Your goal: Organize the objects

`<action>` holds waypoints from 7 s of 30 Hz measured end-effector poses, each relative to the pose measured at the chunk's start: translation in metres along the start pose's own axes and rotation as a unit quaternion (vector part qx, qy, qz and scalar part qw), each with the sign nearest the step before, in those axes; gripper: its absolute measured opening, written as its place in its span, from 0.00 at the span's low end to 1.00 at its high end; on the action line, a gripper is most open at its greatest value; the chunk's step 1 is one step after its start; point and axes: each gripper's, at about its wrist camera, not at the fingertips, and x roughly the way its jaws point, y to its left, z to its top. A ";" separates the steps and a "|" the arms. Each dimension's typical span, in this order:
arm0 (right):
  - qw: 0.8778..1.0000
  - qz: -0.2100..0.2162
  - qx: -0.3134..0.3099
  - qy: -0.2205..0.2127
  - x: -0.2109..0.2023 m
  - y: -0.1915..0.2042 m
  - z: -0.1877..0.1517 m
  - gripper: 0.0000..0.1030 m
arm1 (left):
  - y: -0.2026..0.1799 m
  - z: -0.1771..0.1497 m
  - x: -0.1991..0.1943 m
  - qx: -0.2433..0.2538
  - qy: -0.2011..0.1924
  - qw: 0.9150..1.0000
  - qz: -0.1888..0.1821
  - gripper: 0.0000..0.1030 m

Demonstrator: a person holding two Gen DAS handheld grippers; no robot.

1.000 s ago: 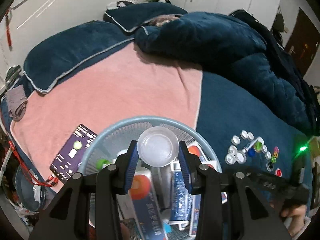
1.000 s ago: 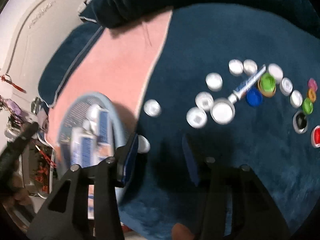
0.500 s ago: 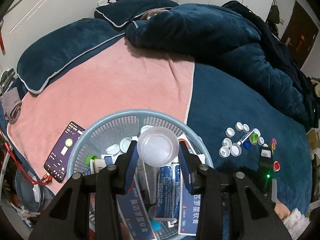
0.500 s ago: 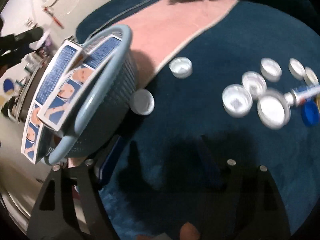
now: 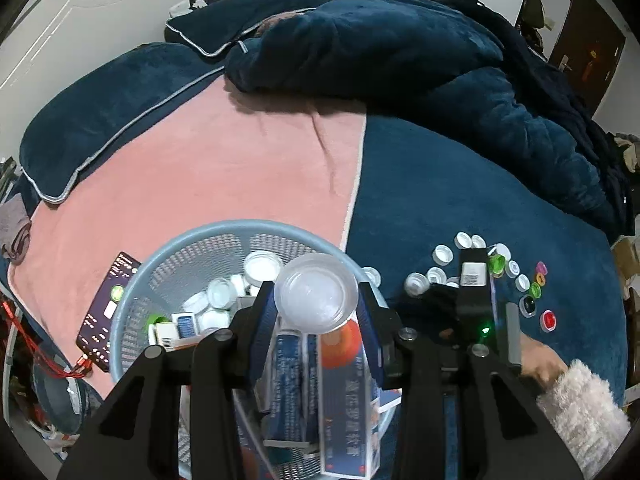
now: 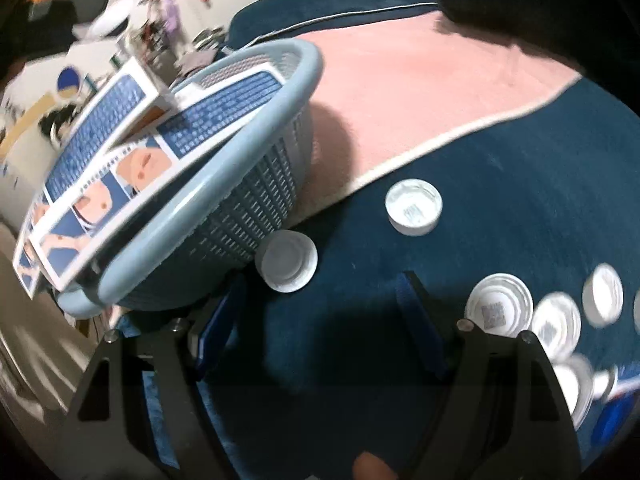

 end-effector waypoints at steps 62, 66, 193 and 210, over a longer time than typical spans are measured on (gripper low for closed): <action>0.995 -0.073 0.052 0.038 -0.025 0.092 0.156 0.31 | 0.125 -0.005 -0.001 -0.160 -0.006 0.986 0.044 0.40; 0.989 -0.111 0.092 0.044 -0.022 0.098 0.157 0.31 | 0.132 -0.005 0.011 -0.174 0.007 0.984 0.036 0.40; 0.901 -0.185 0.386 -0.067 -0.191 -0.064 -0.030 0.30 | -0.146 -0.028 0.054 -0.027 0.005 0.999 0.039 0.99; 0.892 -0.172 0.408 -0.095 -0.213 -0.030 -0.041 0.30 | -0.143 -0.067 0.151 -0.216 -0.041 0.957 0.191 0.90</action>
